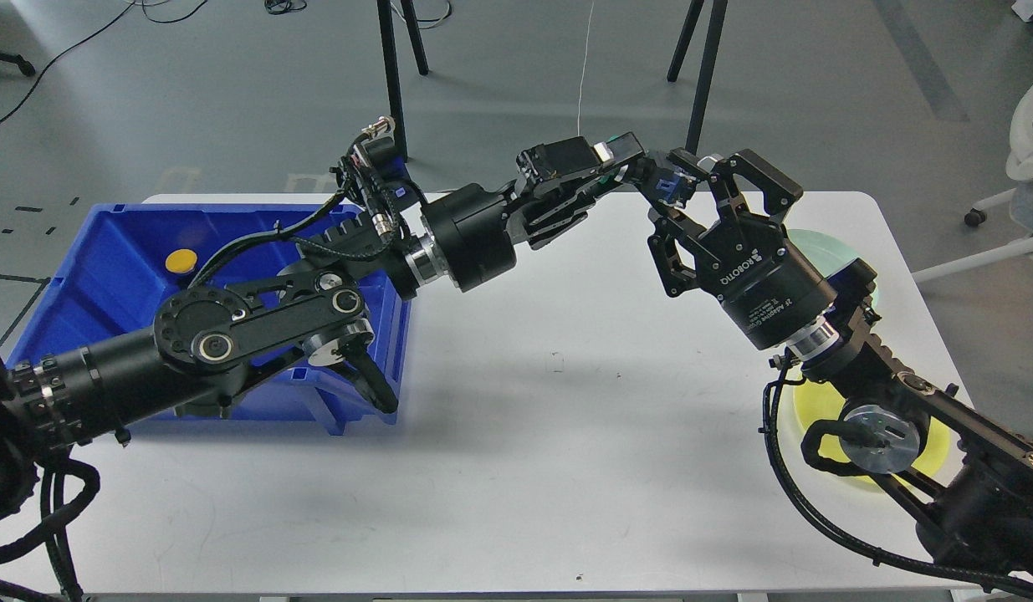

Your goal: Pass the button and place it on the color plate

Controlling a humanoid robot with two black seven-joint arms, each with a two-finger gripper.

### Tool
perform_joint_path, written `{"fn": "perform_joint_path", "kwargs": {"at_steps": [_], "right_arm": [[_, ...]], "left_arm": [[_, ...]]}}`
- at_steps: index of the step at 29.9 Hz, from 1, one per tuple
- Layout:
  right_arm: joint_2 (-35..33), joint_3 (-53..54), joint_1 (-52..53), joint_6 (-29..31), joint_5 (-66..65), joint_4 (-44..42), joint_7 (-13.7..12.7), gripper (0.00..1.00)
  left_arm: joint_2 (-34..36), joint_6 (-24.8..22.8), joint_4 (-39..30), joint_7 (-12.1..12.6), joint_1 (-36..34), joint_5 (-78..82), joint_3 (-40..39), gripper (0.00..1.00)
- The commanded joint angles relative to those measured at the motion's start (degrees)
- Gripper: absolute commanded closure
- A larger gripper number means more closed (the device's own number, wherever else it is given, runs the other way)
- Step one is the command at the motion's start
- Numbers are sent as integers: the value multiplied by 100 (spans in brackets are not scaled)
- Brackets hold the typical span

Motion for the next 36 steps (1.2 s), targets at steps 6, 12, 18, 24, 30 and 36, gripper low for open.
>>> {"fn": "perform_joint_path", "kwargs": {"at_steps": [6,12,18,24,30,36], "right_arm": [[-8,-2,2,0,0,-9,0,87],[-16,-2,-33,0,0,0,0,90],[-43,-2,-59,9,0,9,0,92],[-192,260,-164,17,8,18,0,93],[-218,1463,-726,0,683,-105,0,96],[-192,1852,-832,-228,2658,-825,0,99]], "left_arm": [[-10,-1,0,0,0,-1,-6,68],[-106,-10,88,0,0,-44,-58,39],[-115,8,88,0,0,-80,-67,24],[-115,8,114,0,0,-80,-67,23],[-124,-1,132,0,0,-88,-67,22],[-150,-1,140,0,0,-88,-67,22]]}}
